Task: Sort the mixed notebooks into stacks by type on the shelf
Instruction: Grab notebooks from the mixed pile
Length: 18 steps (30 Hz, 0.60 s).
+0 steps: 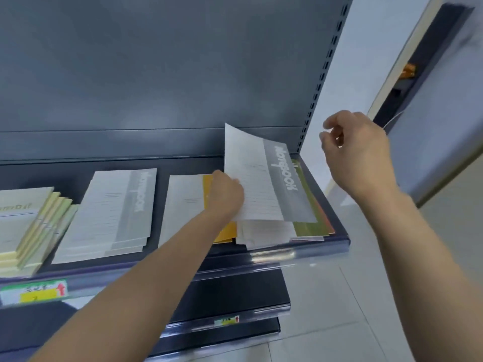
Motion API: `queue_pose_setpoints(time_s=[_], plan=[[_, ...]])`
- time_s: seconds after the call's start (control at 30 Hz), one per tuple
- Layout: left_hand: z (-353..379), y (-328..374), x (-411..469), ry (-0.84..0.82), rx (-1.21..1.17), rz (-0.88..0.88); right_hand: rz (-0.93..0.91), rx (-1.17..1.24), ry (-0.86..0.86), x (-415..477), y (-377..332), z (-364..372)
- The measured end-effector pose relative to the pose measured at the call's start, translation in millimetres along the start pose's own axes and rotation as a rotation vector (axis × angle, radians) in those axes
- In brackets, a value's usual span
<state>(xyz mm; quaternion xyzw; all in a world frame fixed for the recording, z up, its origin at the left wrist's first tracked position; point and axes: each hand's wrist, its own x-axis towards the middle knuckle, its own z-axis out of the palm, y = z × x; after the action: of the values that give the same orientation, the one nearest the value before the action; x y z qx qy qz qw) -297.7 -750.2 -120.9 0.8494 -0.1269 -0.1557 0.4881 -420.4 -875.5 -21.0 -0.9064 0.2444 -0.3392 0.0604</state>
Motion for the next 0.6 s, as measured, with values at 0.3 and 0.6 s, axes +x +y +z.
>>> queue_pose_setpoints(time_s=[0.3, 0.6], plan=[[44, -7, -5, -0.208, 0.575, -0.007, -0.026, 0.132, -0.093, 5, 33, -1], [-60, 29, -28, 0.296, 0.797, 0.45, -0.288, 0.227, -0.183, 15, -46, 9]])
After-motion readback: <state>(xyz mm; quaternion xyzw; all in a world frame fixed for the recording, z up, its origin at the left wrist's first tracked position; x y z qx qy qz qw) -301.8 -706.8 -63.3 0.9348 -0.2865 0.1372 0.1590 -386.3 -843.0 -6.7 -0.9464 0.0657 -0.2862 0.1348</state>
